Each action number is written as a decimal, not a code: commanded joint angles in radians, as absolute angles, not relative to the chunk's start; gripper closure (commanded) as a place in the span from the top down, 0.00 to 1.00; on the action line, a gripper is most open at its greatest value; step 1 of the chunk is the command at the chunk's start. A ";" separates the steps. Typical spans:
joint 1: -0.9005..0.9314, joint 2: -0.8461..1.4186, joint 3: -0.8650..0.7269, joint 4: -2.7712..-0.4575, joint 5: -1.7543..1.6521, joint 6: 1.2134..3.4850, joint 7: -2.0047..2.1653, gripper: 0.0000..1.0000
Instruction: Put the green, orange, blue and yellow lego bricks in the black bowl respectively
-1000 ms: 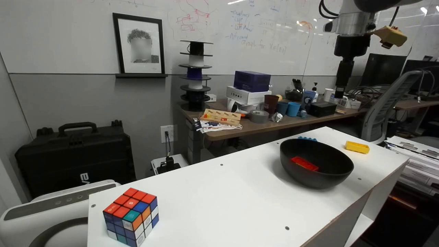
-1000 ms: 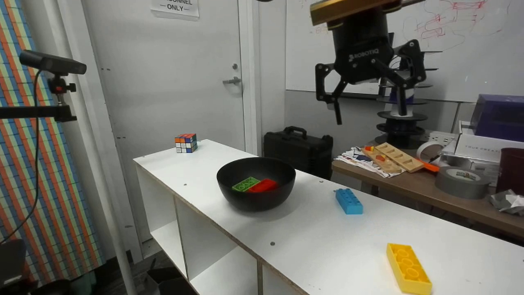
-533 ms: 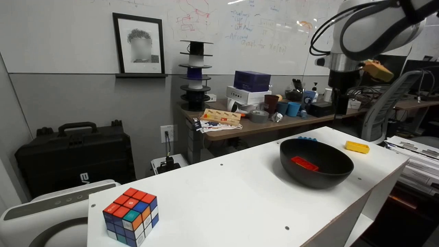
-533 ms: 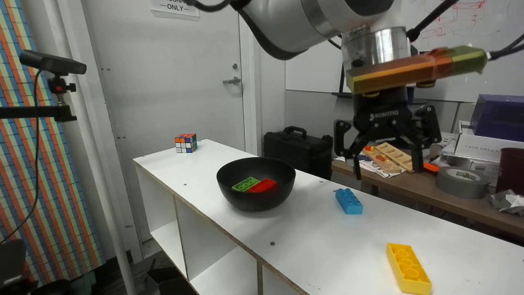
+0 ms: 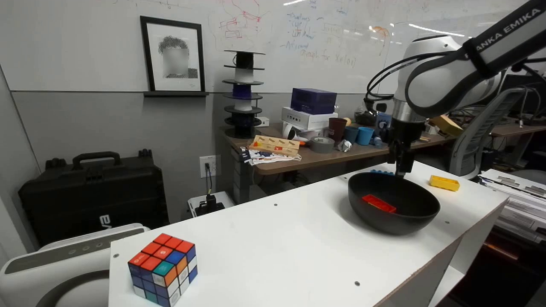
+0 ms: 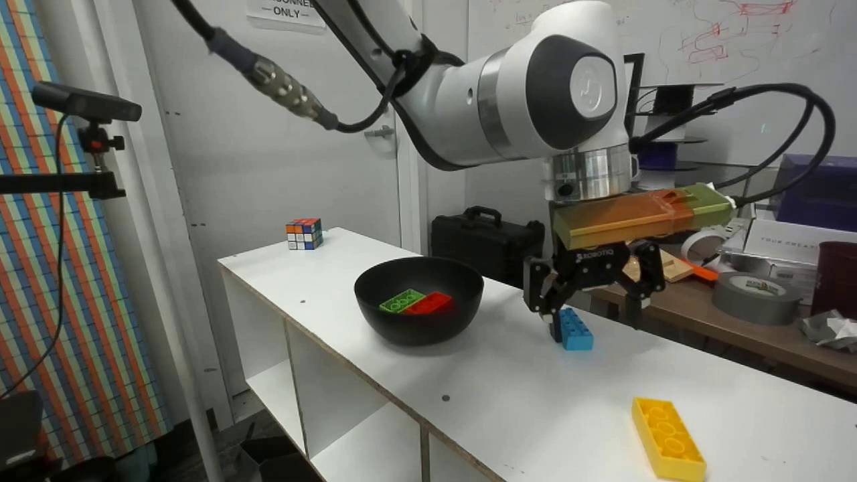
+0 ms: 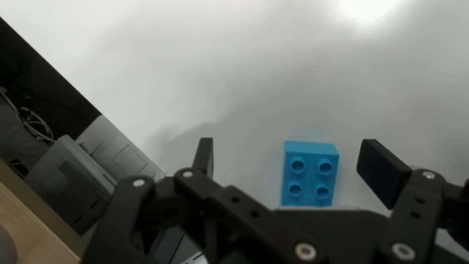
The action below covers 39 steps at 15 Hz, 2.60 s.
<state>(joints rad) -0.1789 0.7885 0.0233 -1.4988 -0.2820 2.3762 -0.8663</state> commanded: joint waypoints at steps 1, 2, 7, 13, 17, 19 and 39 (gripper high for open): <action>-0.198 0.813 0.063 -1.471 -0.236 2.404 -0.947 1.00; -0.197 0.821 0.067 -1.466 -0.228 2.403 -0.957 1.00; -0.193 0.840 0.071 -1.459 -0.215 2.383 -0.995 0.58; -0.176 0.789 0.070 -1.504 -0.222 2.392 -1.015 0.17; -0.126 0.705 0.042 -1.607 -0.271 2.430 -0.967 0.20; -0.095 0.635 0.038 -1.696 -0.299 2.462 -0.951 0.20; 0.018 0.162 0.051 -2.210 -0.363 2.580 -0.705 0.21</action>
<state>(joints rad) 0.0488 0.1564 0.0363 -2.2321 -0.4690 2.5978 -0.6624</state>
